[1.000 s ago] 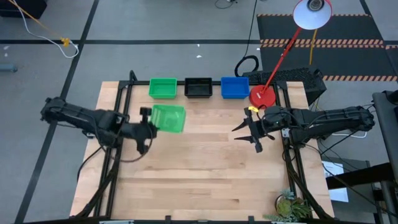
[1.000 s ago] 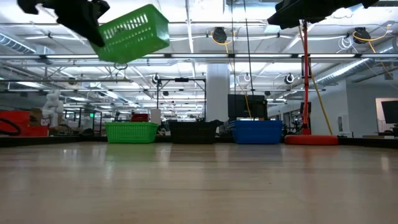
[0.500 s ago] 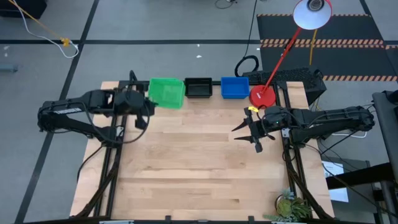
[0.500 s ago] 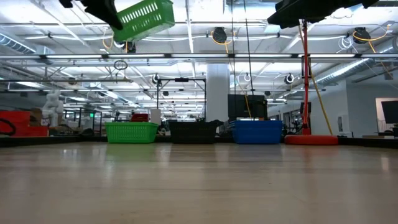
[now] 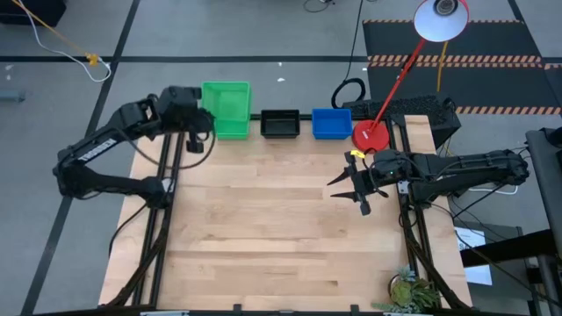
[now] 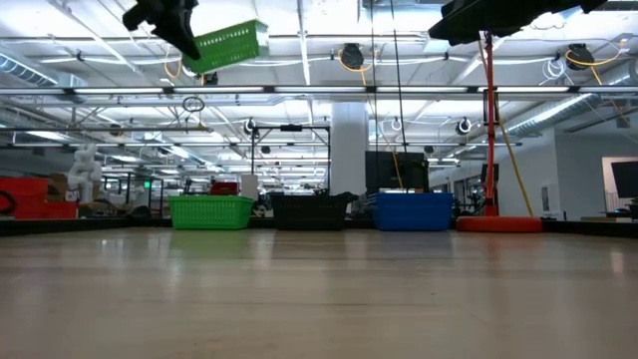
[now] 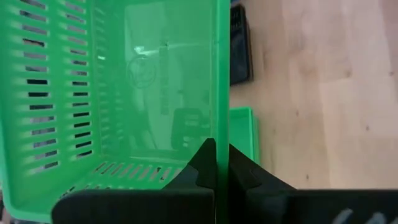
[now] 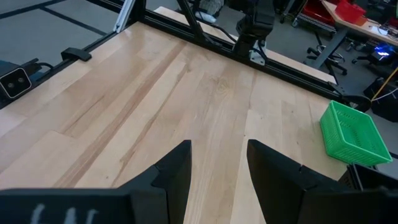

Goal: Stack baskets by color
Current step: Stack the bottom green bin on the stacked green bins

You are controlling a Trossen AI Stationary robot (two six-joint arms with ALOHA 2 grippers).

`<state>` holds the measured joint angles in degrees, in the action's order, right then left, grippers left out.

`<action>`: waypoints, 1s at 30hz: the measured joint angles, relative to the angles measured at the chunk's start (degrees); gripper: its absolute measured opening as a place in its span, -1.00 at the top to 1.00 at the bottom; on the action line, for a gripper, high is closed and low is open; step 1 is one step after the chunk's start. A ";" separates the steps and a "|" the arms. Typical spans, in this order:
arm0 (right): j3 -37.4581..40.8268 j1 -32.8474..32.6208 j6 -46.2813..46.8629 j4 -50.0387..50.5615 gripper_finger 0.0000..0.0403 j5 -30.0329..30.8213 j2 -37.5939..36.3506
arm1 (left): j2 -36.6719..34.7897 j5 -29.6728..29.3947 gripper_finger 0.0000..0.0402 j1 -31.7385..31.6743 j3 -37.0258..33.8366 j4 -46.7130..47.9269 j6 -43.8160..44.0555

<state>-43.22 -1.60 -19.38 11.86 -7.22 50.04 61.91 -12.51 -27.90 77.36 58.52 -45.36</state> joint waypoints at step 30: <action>0.00 0.02 -0.42 2.29 0.26 0.00 0.00 | 15.06 20.70 1.00 -23.98 -9.32 -5.99 -14.53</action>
<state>-43.22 -1.58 -19.79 14.15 -7.22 50.04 76.97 8.19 -51.88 68.05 52.53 -59.90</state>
